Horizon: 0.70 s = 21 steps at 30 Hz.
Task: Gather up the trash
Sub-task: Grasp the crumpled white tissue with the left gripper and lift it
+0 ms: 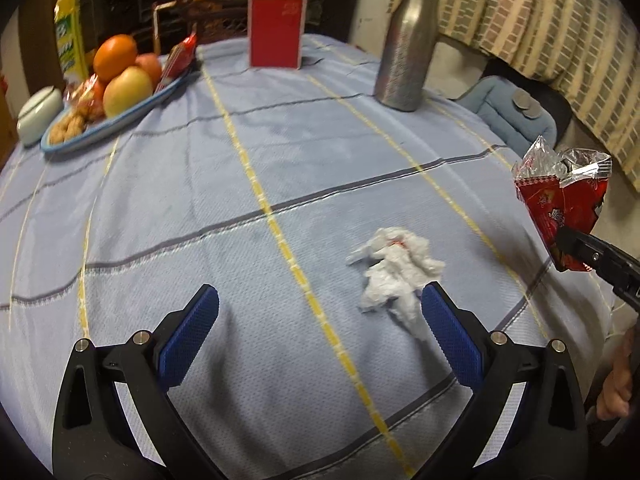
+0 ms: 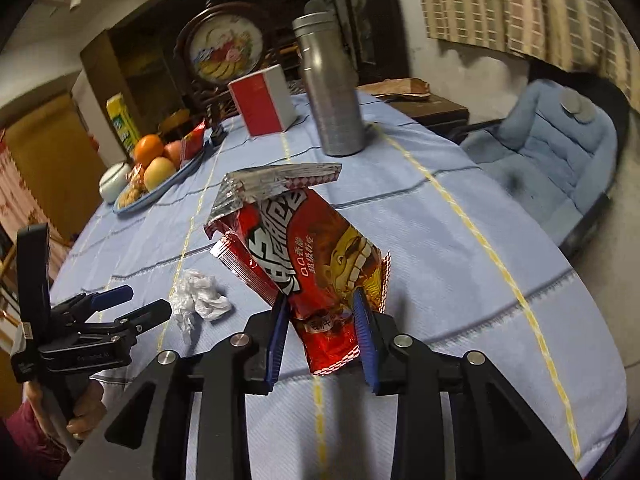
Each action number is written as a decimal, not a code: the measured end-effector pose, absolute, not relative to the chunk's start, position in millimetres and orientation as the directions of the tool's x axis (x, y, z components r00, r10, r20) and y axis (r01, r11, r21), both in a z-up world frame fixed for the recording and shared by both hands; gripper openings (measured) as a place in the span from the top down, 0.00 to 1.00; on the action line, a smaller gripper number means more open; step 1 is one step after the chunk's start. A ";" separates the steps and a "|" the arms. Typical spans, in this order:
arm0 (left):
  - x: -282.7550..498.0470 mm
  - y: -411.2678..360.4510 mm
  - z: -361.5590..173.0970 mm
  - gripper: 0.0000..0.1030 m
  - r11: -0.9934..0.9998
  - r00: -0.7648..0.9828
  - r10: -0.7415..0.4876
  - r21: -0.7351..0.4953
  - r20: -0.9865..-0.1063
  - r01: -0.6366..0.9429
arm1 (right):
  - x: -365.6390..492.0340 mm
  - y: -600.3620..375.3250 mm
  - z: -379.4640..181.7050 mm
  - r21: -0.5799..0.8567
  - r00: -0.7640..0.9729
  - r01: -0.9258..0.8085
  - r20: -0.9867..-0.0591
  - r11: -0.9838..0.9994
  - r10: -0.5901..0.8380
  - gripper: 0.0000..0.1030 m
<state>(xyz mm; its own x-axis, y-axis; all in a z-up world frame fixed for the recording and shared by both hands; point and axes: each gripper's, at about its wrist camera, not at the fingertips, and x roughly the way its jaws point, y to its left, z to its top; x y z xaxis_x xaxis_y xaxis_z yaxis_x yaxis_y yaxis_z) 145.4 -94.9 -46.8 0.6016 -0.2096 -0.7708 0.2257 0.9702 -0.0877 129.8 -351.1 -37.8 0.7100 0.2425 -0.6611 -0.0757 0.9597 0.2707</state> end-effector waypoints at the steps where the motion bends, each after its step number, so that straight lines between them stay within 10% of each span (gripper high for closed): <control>1: 145.0 -98.9 -45.7 0.05 0.970 0.610 -0.203 -0.072 -0.766 0.233 | 127.4 -357.0 -39.7 0.285 0.710 -0.068 -0.660 0.956 0.247 0.68; 12: 170.7 -125.6 -51.1 0.07 0.962 0.523 -0.222 -0.098 -0.823 0.255 | 99.2 -398.3 -47.7 0.342 0.723 -0.011 -0.646 0.940 0.243 0.67; 21: 168.6 -154.9 -62.2 0.61 0.956 0.548 -0.172 -0.004 -0.818 0.293 | 72.6 -434.9 -42.9 0.371 0.759 0.039 -0.615 0.928 0.214 0.67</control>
